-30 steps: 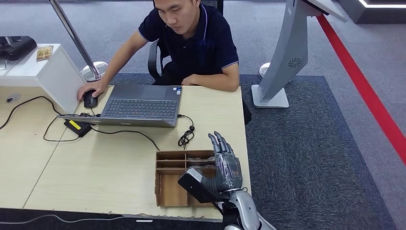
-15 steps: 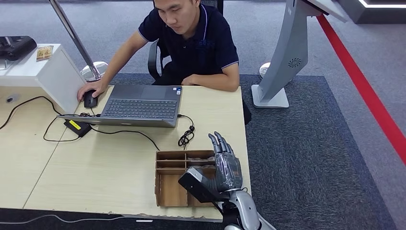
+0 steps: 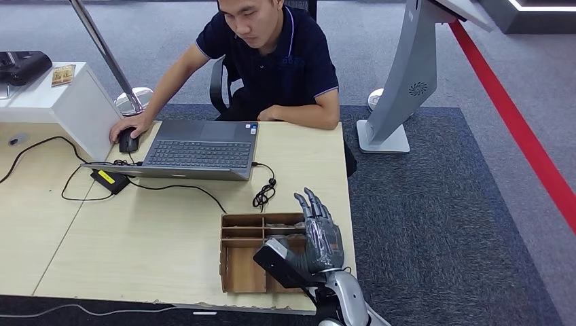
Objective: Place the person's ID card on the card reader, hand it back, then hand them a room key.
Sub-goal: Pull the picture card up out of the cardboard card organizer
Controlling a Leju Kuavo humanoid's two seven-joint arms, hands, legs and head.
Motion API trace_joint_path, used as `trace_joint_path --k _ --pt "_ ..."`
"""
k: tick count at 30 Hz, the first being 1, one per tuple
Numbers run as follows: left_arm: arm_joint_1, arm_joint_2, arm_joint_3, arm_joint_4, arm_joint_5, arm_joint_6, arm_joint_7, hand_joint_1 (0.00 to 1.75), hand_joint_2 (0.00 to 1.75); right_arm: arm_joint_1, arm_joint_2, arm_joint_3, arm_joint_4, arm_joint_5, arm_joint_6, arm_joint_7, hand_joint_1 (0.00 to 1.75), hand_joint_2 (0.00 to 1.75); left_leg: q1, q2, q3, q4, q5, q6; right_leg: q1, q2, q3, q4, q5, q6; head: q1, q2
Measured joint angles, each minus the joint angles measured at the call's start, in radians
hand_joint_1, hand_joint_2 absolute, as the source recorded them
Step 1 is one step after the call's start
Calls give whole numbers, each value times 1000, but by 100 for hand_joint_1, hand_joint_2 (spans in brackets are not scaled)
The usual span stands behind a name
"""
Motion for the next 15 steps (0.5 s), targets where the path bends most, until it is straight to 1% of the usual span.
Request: trace_joint_path --k 4,10,15 --pt "-1 0 -2 0 0 -1 0 0 0 0 0 0 0 0 0 0 40 175 0 0 0 0 0 0 0 0 0 0 0 0 0 0" --pt "-2 0 -11 0 0 -5 0 0 0 1 0 0 2 -2 0 0 54 175 0 0 0 0 0 0 0 0 0 0 0 0 0 0" --pt "-5 0 -17 0 0 -7 0 0 0 1 2 0 9 -4 -1 0 54 175 0 0 0 0 0 0 0 0 0 0 0 0 0 0"
